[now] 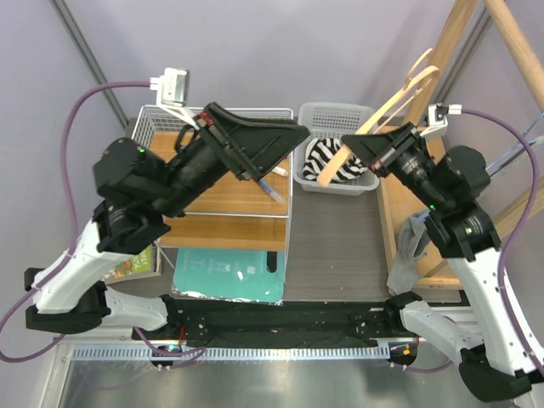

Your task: Remove the tank top from the hanger

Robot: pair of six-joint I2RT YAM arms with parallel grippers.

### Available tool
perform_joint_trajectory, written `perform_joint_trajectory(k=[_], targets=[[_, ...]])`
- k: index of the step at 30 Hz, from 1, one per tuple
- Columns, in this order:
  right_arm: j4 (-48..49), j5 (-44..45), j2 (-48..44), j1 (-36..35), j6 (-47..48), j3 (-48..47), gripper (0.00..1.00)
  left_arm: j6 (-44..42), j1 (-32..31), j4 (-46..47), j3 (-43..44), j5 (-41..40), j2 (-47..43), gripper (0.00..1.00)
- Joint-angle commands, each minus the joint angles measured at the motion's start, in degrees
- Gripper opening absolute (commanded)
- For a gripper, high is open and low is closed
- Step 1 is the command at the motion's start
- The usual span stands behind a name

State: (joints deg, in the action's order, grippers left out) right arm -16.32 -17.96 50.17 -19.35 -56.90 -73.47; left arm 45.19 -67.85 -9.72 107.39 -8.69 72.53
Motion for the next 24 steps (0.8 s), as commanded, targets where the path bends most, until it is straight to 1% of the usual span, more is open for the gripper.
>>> perform_joint_trajectory(k=[1,2,3,4,6,7,10,12,13,14,16,19,22,24], targets=[[9.53,13.37,6.33,-0.07,-5.32,-4.39,0.01,-2.21,-0.08,-2.94,0.09,5.78,-2.66,0.74],[9.81,15.39,7.82,-0.07,-5.32,-5.79,0.01,-1.95,-0.08,-3.81,0.27,6.83,-2.83,0.74],[9.81,20.28,10.18,-0.07,-5.15,-6.50,0.01,-1.77,-0.08,-4.25,0.53,8.50,-3.18,0.74],[10.60,22.16,11.51,-0.16,-5.06,-7.03,0.01,-1.60,-0.08,-4.52,0.45,8.51,-3.36,0.74],[12.01,24.97,14.93,-0.07,-4.45,-8.35,0.01,-1.25,-0.08,-4.61,-0.34,11.67,-4.41,0.74],[12.10,28.38,16.09,-0.33,-3.31,-9.14,0.01,-1.24,-0.08,-4.70,-0.60,11.85,-4.76,0.74],[13.85,34.01,20.31,-0.51,-0.07,-13.00,0.01,-1.77,-0.08,-5.49,-2.36,11.68,-6.87,0.74],[14.47,37.02,22.50,-0.42,2.22,-14.94,0.01,-2.99,-0.08,-6.01,-4.12,10.54,-8.19,0.74],[13.86,38.77,25.04,-0.51,3.54,-17.90,0.01,-3.52,-0.08,-7.41,-4.47,9.23,-9.41,0.74],[13.51,39.05,26.28,-0.42,4.25,-19.50,0.01,-4.05,-0.08,-8.12,-5.08,9.22,-10.12,0.74],[11.58,40.53,29.96,-0.42,4.96,-24.67,0.01,-4.93,-0.08,-8.91,-5.88,6.24,-11.88,0.74],[10.08,42.82,33.05,0.28,4.17,-29.34,0.01,-5.02,-0.08,-9.70,-6.93,5.96,-13.64,0.74],[9.02,45.11,36.31,1.07,3.12,-32.25,0.01,-5.02,-0.08,-10.67,-7.20,6.23,-14.43,0.74],[10.50,46.78,37.36,1.69,1.28,-32.26,0.01,-4.94,-0.17,-10.85,-8.16,5.88,-15.57,0.74]])
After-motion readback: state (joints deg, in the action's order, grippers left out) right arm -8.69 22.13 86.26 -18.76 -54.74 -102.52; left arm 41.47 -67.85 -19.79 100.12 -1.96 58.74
